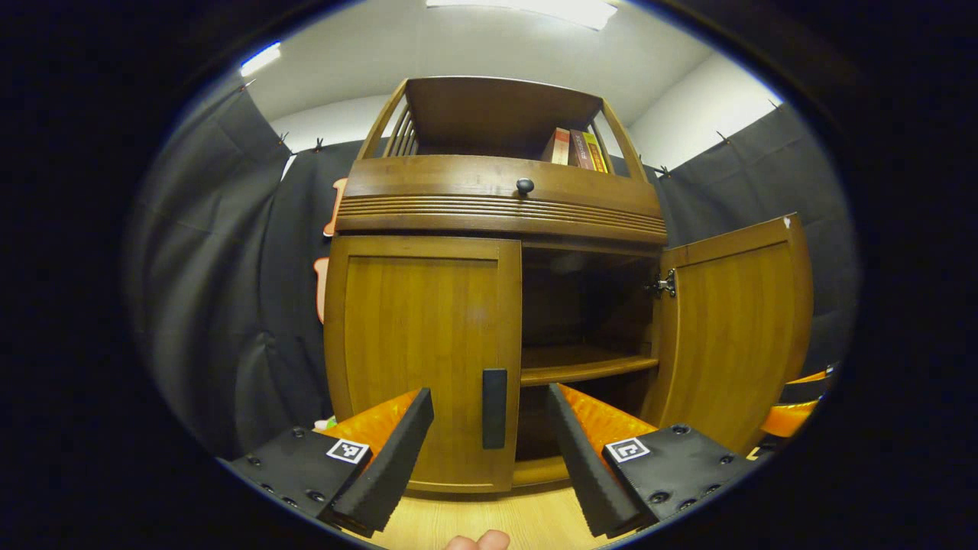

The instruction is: Open the right door of the double-door shoe cabinet with the right hand, and open the left door with the left hand.

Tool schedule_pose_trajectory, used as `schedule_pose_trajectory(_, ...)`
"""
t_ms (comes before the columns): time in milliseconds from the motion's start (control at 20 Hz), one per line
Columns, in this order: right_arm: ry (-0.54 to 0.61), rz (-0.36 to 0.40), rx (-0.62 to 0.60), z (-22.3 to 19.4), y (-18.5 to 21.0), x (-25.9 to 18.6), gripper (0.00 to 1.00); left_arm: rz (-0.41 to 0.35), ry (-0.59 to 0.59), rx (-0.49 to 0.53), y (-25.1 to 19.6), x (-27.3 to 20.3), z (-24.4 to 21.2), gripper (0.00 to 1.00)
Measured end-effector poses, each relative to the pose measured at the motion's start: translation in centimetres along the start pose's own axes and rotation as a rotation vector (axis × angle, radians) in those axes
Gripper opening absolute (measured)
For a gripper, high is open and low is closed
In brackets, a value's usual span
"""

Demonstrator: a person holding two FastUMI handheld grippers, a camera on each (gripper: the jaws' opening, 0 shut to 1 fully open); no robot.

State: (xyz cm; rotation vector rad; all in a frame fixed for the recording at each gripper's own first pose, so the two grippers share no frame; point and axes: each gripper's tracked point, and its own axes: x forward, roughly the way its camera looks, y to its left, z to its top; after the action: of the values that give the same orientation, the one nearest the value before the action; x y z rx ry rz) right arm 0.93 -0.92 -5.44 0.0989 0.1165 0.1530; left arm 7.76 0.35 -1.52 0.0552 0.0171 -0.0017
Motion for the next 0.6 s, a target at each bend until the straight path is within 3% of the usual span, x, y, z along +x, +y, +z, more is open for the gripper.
schedule_pose_trajectory(150,-0.011,-0.015,-0.014,0.3,-0.1,-0.5,0.92,-0.011,0.052,0.005,-0.9,3.1,-2.8,0.95)
schedule_pose_trajectory(200,-0.011,-0.020,-0.016,0.4,-0.1,-0.7,1.00,-0.014,0.068,-0.005,-1.1,4.4,-3.8,0.96)
schedule_pose_trajectory(600,-0.001,-0.091,-0.045,0.0,-1.7,-2.1,1.00,0.041,0.154,-0.011,0.6,11.9,-10.4,0.96)
